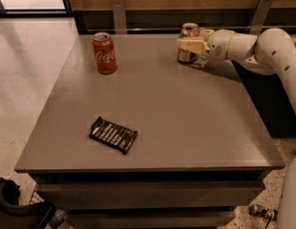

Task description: Pick orange can

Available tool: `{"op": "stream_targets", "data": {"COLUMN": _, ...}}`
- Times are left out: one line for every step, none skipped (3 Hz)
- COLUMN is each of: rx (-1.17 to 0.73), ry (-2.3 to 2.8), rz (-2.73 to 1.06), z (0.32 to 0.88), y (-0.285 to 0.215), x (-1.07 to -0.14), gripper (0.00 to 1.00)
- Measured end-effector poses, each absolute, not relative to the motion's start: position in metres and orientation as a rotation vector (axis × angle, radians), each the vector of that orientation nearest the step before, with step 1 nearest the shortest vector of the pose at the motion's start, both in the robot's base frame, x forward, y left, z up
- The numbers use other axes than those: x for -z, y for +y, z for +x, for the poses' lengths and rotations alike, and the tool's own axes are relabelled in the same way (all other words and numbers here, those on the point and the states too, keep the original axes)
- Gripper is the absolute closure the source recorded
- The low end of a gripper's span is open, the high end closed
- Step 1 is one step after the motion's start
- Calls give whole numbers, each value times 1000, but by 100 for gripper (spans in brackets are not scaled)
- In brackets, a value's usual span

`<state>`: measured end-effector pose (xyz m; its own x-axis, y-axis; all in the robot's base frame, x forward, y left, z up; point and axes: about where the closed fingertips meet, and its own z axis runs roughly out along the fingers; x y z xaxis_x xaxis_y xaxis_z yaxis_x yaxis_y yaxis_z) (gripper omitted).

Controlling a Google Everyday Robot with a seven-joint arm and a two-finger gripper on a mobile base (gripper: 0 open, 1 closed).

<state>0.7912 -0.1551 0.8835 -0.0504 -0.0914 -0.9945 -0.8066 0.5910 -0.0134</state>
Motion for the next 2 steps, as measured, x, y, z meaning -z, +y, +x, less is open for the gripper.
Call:
{"op": "stream_targets", "data": {"rx": -696, "ry": 1531, "rz": -791, "z": 792, "y": -152, "x": -883, "gripper": 69}}
{"op": "stream_targets", "data": {"rx": -700, "ry": 1530, "rz": -794, "z": 792, "y": -148, "x": -882, "gripper": 93}}
